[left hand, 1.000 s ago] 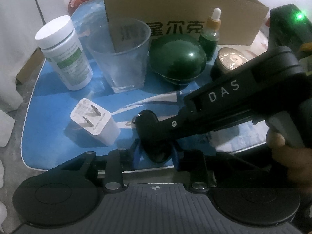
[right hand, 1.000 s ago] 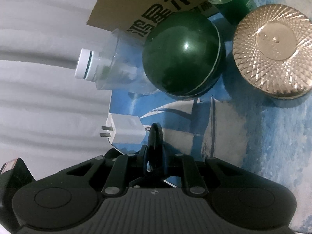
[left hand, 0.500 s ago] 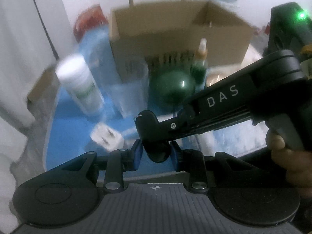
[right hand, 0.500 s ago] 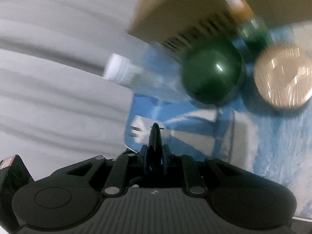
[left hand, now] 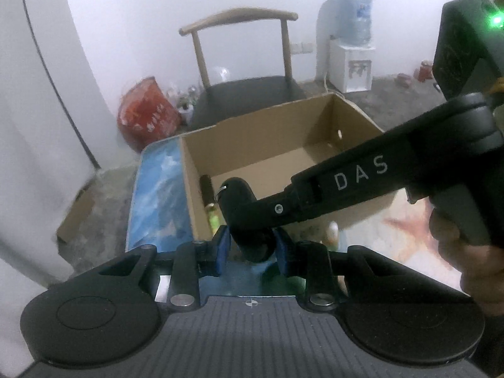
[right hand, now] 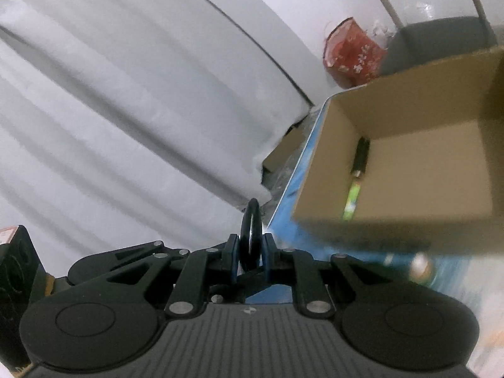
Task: Organize rigid objects
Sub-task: 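Carry the black key fob into the box and open the right gripper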
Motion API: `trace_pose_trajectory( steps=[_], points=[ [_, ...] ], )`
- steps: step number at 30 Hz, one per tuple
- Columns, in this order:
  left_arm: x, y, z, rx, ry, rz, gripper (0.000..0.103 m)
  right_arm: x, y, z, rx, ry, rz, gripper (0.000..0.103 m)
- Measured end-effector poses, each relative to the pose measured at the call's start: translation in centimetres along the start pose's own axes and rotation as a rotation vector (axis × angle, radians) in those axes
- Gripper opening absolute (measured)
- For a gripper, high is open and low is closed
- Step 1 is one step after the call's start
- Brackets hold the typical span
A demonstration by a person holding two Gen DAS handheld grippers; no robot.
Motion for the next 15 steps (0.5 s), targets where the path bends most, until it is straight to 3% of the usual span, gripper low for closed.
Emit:
trace_pose_trajectory(
  steps=[8, 15],
  points=[
    [0.9, -8.8, 3.7, 0.198, 0.019, -0.05, 0.028, -6.7, -5.0, 6.9, 0.151, -0.132, -0.07, 0.016],
    [1.6, -14.3, 2.9, 0.362, 0.026, -0.033, 0.027, -12.2, -10.1, 8.1, 0.299, -0.209, -0.124, 0.017]
  ],
)
Point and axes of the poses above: each gripper's, at about its wrist camera, not at the fingertips, and y roughly against the way its jaws point, x to its left, z to its top, the point moved 7 cm from there along -y, roughly the way its jaws point, and after that the axes turned 4 degrees about x, right-handed, at the moved point
